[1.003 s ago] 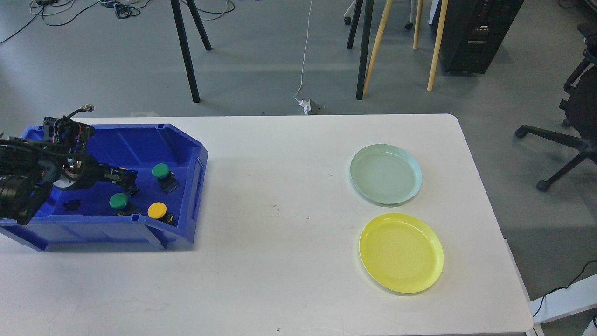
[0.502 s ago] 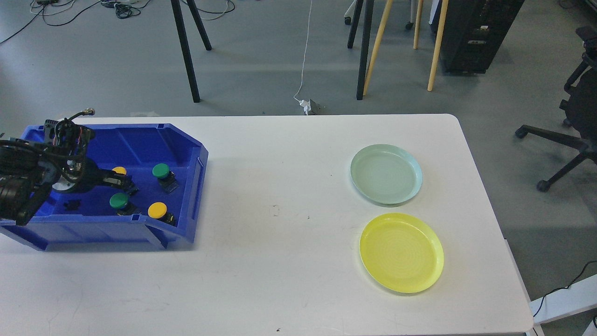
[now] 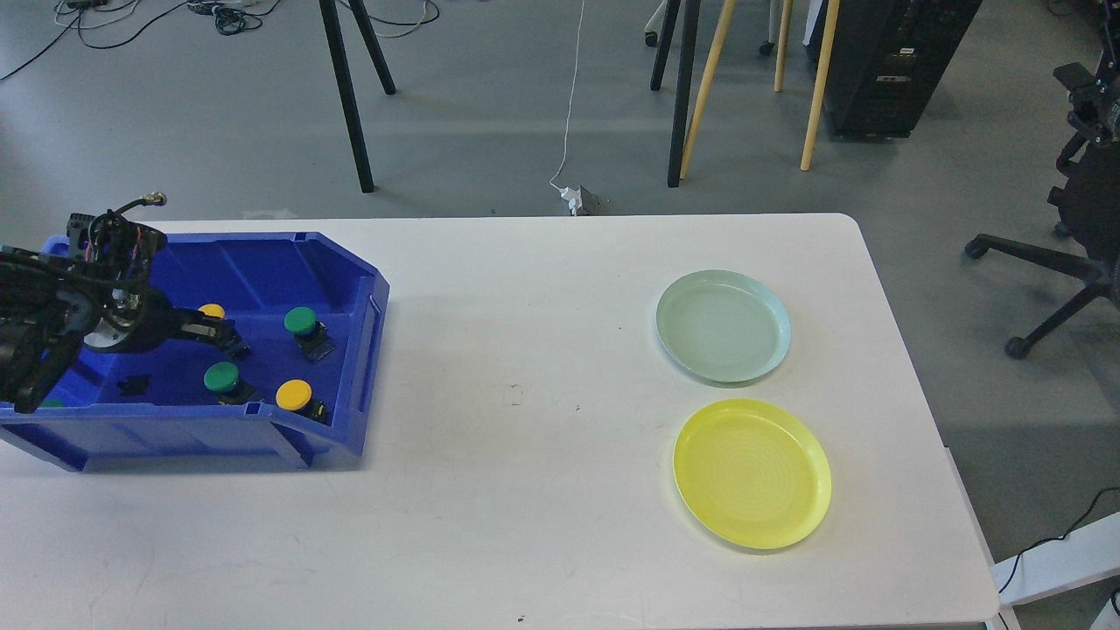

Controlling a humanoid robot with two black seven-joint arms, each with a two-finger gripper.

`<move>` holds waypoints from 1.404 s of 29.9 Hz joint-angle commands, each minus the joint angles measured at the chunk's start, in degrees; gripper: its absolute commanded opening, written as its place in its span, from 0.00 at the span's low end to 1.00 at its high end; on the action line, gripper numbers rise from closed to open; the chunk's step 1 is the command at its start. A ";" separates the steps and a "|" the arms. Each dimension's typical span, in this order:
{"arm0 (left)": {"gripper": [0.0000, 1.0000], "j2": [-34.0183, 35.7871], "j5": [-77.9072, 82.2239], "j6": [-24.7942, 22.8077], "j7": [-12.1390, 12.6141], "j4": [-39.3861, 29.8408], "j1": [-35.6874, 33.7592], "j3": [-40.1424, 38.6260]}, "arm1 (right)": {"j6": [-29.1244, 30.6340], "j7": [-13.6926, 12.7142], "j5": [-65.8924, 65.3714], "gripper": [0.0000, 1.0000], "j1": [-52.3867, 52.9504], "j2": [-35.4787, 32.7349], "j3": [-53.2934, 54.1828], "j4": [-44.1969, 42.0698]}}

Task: Pass button and place on color plate

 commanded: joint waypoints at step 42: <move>0.26 21.17 -27.85 -4.53 0.02 -46.69 -25.18 -24.61 | 0.01 0.76 -1.24 0.99 3.11 18.59 12.00 0.18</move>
